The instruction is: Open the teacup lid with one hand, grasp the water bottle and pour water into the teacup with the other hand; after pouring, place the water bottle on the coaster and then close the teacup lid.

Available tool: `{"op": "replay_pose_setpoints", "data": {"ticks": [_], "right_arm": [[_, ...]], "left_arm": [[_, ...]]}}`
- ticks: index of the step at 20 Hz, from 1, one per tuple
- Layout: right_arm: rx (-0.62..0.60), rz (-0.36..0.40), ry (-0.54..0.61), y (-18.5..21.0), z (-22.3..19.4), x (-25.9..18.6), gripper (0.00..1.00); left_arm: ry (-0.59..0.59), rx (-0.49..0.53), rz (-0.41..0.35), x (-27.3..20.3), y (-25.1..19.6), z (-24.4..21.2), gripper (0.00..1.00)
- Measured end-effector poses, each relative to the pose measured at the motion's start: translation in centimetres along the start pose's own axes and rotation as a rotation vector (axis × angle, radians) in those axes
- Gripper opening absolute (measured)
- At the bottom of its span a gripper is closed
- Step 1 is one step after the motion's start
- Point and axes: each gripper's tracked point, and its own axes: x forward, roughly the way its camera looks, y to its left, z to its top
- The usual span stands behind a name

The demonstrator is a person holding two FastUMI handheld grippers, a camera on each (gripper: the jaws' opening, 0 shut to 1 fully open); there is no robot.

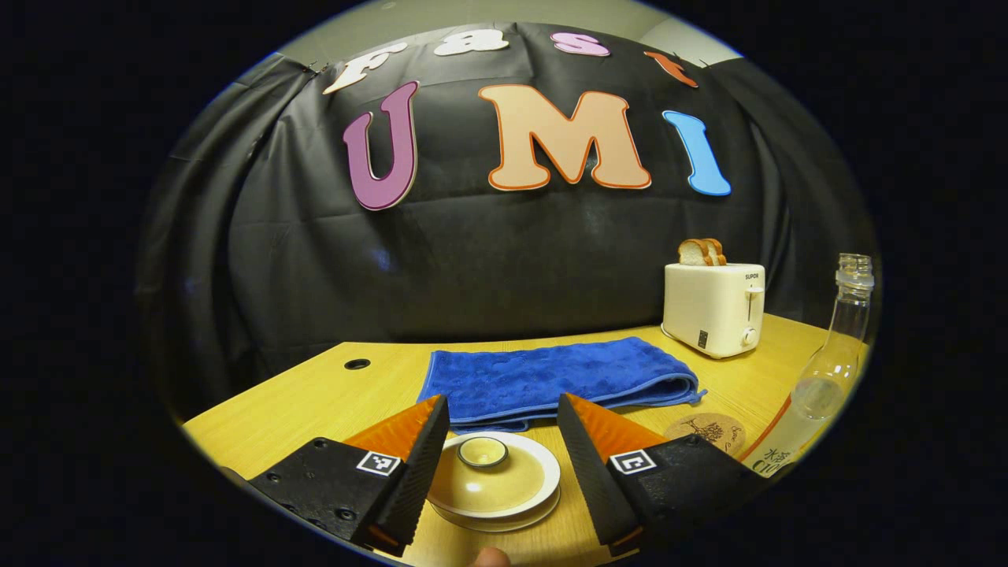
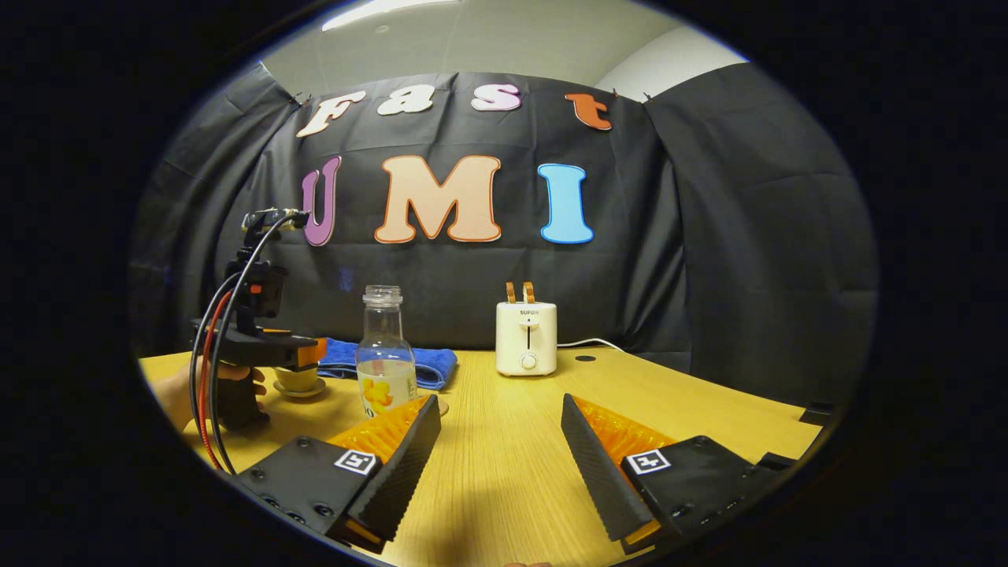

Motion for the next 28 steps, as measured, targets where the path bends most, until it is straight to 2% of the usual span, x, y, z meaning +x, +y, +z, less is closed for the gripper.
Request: {"op": "replay_pose_setpoints", "data": {"ticks": [1,3,4,6,11,13,14,19,20,21,25,28], "right_arm": [[0.003,0.000,0.002,0.0,-0.1,0.0,0.96],[0.003,0.000,-0.001,0.0,0.0,0.1,0.98],[0.002,0.000,-0.001,-0.1,0.0,0.1,0.98],[0.003,0.000,-0.002,-0.1,0.0,0.0,0.98],[0.002,0.006,-0.003,0.3,0.0,0.1,0.98],[-0.002,0.013,-0.006,0.6,0.1,0.1,0.98],[-0.003,0.017,-0.007,0.8,0.2,0.2,0.98],[-0.001,0.026,-0.009,1.2,0.3,0.2,0.98],[-0.002,0.028,-0.011,1.3,0.4,0.2,0.98],[-0.003,0.030,-0.013,1.5,0.4,0.2,0.96],[-0.009,0.039,-0.016,2.0,0.5,0.4,0.96],[-0.008,0.042,-0.015,2.2,0.6,0.3,0.98]], "left_arm": [[0.000,0.003,0.003,0.1,0.0,0.0,0.81],[-0.006,0.001,0.011,0.0,0.2,0.2,0.73],[-0.010,-0.001,0.012,0.1,0.3,0.2,0.65],[-0.008,0.006,0.018,0.2,0.4,0.0,0.56],[-0.005,0.019,0.031,0.2,1.0,0.0,0.44],[-0.008,0.022,0.039,0.2,1.3,0.0,0.38],[-0.010,0.022,0.041,0.3,1.3,0.0,0.31],[-0.019,0.022,0.050,0.2,1.9,0.1,0.21],[-0.019,0.022,0.048,0.3,1.9,-0.1,0.14],[-0.023,0.024,0.050,0.3,2.0,0.1,0.16],[-0.023,0.024,0.046,0.4,2.1,0.1,0.07],[-0.019,0.024,0.040,0.5,1.9,-0.2,0.07]]}}
